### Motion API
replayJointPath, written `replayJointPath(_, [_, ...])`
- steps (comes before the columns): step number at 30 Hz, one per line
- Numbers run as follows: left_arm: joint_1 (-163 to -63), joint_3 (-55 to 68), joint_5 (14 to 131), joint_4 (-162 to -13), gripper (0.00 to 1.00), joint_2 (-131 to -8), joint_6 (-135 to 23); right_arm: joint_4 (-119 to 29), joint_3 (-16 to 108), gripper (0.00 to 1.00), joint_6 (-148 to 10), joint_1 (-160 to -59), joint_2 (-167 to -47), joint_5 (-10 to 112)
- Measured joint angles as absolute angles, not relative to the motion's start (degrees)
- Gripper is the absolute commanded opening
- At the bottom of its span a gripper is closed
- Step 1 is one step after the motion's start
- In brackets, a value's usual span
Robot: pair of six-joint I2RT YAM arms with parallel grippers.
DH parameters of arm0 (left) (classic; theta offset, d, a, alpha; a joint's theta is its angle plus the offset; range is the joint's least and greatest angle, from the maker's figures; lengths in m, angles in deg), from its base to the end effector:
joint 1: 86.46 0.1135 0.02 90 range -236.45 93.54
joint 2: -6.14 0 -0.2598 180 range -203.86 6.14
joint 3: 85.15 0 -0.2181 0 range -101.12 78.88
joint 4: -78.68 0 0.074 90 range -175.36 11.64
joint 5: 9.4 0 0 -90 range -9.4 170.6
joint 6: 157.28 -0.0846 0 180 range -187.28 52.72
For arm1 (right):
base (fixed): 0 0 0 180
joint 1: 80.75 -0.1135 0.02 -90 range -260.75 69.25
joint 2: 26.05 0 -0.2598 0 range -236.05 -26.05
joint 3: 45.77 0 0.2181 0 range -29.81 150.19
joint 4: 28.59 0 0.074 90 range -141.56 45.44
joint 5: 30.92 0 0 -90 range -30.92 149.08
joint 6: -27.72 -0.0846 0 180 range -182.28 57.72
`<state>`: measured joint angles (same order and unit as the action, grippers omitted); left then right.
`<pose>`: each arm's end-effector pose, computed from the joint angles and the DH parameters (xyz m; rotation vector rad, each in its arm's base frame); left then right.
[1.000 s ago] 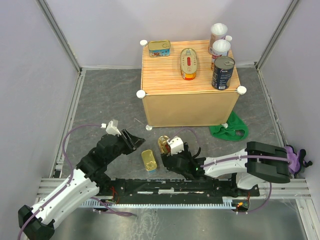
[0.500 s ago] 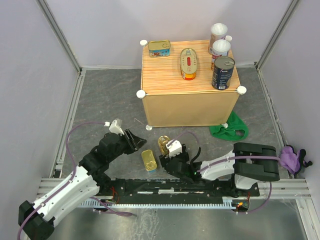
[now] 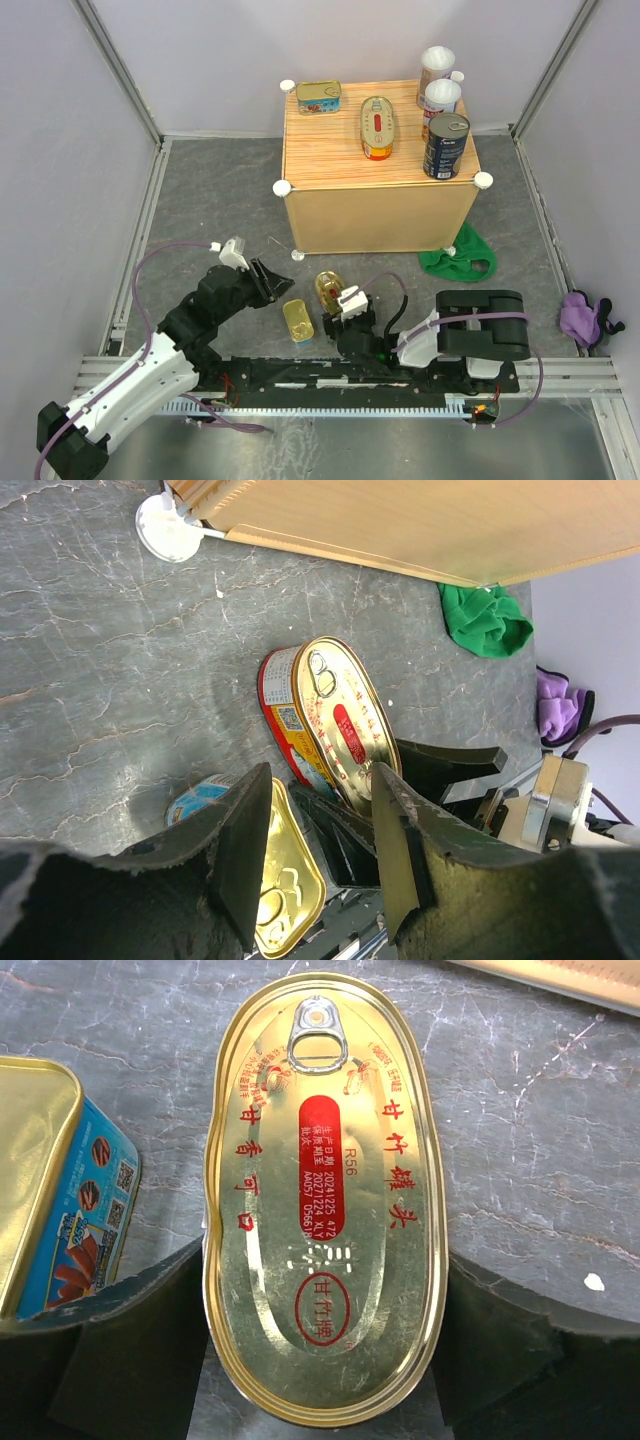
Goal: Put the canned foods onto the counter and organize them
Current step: Pick up the canned food from the center of the board.
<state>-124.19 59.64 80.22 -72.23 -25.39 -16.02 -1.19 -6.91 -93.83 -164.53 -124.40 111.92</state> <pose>0.1258 -0.0980 0.1953 -0.2499 2.1449 -0.9617 0.0968 0.2655 0.1162 -0.3570 1.8813 0.3725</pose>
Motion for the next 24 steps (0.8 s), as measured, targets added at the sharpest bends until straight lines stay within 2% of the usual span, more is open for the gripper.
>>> replayJointPath(5, [-124.19, 59.64, 80.09, -72.21, 0.51, -25.48, -16.50, 6.22, -7.61, 0.53, -92.38, -165.36, -127.83, 113.88])
replayJointPath(11, [-124.19, 59.64, 79.98, -72.19, 0.51, -25.24, -16.82, 8.26, -8.20, 0.29, -91.97, -166.85, -128.24, 114.82])
replayJointPath(18, [-124.19, 59.64, 80.00, -70.90, 0.51, -23.27, -16.82, -5.53, -6.67, 0.13, -92.93, -170.57, -120.94, 115.28])
replayJointPath(24, [-124.19, 58.54, 80.02, -68.89, 0.51, -21.87, -16.85, -21.36, -1.60, 0.10, -95.42, -174.09, -113.45, 117.77])
